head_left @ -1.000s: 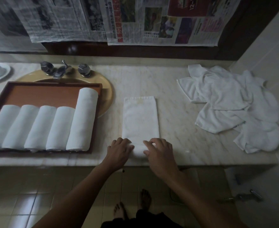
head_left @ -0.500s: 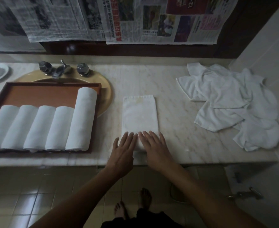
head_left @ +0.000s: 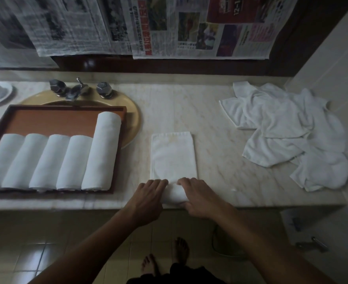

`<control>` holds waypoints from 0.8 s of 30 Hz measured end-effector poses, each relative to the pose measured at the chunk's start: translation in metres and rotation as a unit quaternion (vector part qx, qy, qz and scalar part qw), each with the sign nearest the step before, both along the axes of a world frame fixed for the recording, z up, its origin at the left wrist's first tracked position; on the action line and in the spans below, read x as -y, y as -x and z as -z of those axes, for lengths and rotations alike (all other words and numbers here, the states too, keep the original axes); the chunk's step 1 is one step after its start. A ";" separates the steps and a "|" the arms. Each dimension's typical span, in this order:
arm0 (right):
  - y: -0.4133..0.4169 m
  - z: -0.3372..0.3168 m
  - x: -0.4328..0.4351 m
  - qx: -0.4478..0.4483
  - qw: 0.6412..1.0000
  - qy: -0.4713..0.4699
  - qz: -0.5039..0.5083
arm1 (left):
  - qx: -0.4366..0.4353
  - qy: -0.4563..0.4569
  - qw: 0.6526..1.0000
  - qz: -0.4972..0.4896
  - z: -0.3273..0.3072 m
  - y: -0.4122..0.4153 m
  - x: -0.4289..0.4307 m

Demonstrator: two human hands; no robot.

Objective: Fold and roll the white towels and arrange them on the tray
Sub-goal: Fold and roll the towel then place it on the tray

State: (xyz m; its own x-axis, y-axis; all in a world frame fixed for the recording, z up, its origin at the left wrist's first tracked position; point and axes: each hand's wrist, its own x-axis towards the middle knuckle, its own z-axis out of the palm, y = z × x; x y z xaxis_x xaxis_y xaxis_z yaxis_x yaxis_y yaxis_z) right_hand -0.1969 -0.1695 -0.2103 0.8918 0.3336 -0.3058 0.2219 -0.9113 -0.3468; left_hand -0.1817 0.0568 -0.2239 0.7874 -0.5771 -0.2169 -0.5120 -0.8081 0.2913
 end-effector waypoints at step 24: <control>0.025 0.024 -0.022 0.154 0.984 0.082 -0.032 | 0.030 -0.048 0.995 -0.086 0.001 0.015 0.020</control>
State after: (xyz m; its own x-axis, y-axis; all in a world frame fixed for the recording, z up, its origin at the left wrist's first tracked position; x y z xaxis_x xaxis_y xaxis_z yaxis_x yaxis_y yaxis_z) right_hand -0.2219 -0.1471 -0.2342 0.9296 0.3602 -0.0784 0.3518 -0.9304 -0.1031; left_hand -0.1970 0.0364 -0.2253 0.8860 -0.4108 -0.2149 -0.3769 -0.9082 0.1821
